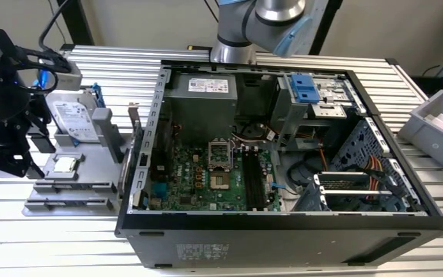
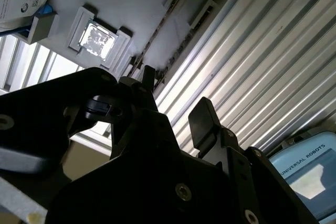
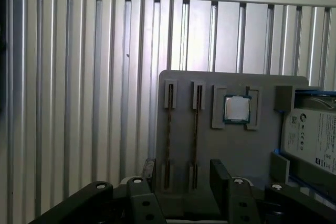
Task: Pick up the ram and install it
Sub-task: 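Pick up the ram and move it above insertion slot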
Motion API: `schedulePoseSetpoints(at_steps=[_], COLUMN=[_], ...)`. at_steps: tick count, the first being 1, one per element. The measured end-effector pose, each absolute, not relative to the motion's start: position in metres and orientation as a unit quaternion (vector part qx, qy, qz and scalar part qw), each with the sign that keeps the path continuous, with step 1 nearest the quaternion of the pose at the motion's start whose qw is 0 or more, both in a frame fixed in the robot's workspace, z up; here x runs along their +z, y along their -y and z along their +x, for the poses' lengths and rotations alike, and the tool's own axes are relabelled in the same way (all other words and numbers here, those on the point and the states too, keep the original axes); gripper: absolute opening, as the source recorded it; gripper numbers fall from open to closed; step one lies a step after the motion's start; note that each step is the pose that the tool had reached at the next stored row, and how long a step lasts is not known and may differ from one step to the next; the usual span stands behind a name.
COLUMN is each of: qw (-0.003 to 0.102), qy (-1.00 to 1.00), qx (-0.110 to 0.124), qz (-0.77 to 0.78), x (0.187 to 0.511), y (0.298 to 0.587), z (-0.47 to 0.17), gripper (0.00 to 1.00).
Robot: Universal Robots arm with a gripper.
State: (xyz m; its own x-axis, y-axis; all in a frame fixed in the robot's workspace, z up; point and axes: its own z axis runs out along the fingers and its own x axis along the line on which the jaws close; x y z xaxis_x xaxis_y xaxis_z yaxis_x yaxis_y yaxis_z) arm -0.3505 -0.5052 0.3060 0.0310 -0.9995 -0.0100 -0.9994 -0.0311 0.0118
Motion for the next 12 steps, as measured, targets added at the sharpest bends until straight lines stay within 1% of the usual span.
schedulePoseSetpoints(at_steps=[12], qw=[0.001], qy=[0.696], qx=[-0.008], qz=[0.718], x=[0.3004], y=[0.5052], z=[-0.3505], gripper=[1.0])
